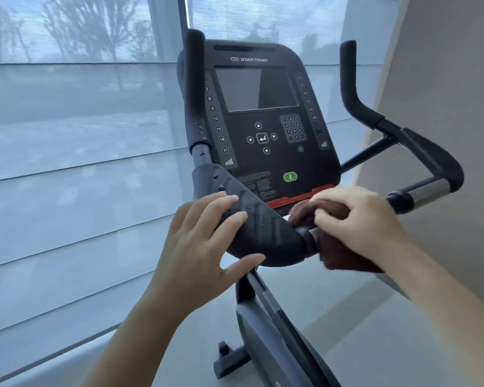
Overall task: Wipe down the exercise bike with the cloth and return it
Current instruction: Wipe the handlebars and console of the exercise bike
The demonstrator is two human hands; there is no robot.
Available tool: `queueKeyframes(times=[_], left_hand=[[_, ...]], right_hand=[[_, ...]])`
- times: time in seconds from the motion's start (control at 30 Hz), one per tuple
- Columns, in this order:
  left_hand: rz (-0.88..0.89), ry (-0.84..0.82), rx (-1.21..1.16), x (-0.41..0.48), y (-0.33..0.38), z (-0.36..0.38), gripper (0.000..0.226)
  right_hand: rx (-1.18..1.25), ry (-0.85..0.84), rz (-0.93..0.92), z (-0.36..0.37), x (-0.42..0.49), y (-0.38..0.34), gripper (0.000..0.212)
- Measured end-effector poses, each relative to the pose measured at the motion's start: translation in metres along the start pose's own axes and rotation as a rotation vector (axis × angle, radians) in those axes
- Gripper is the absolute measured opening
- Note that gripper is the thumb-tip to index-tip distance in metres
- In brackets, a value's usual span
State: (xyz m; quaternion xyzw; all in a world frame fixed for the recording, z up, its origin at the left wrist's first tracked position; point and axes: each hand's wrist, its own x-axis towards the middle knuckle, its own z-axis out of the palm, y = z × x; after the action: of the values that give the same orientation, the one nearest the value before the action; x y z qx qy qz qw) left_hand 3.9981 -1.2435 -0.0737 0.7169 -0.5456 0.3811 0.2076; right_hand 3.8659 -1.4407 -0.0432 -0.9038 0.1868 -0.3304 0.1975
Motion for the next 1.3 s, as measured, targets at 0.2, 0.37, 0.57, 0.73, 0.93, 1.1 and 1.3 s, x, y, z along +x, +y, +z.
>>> queueKeyframes(times=[0.2,0.37,0.57,0.73,0.93,1.1,1.3], left_hand=[[0.069,0.011,-0.088,0.003,-0.037,-0.003,0.056],[0.139,-0.016,-0.16,0.007,-0.069,0.001,0.06],[0.234,-0.007,-0.301,0.012,-0.084,0.012,0.056],[0.29,0.084,-0.416,0.014,-0.089,0.023,0.053],[0.37,0.175,-0.46,0.021,-0.097,0.036,0.049],[0.356,0.224,-0.472,0.017,-0.097,0.044,0.048],[0.377,0.224,-0.547,0.017,-0.099,0.045,0.047]], right_hand=[[0.141,0.286,0.22,-0.005,0.001,-0.016,0.013],[0.119,0.381,0.17,0.024,0.006,-0.085,0.022],[-0.124,0.111,0.291,0.051,-0.016,-0.107,0.045],[-0.374,0.368,0.213,0.083,-0.047,-0.128,0.039],[-0.171,0.174,0.352,0.054,0.016,-0.115,0.023],[-0.243,0.304,0.263,0.074,-0.009,-0.12,0.029],[-0.387,0.363,0.262,0.079,-0.016,-0.133,0.029]])
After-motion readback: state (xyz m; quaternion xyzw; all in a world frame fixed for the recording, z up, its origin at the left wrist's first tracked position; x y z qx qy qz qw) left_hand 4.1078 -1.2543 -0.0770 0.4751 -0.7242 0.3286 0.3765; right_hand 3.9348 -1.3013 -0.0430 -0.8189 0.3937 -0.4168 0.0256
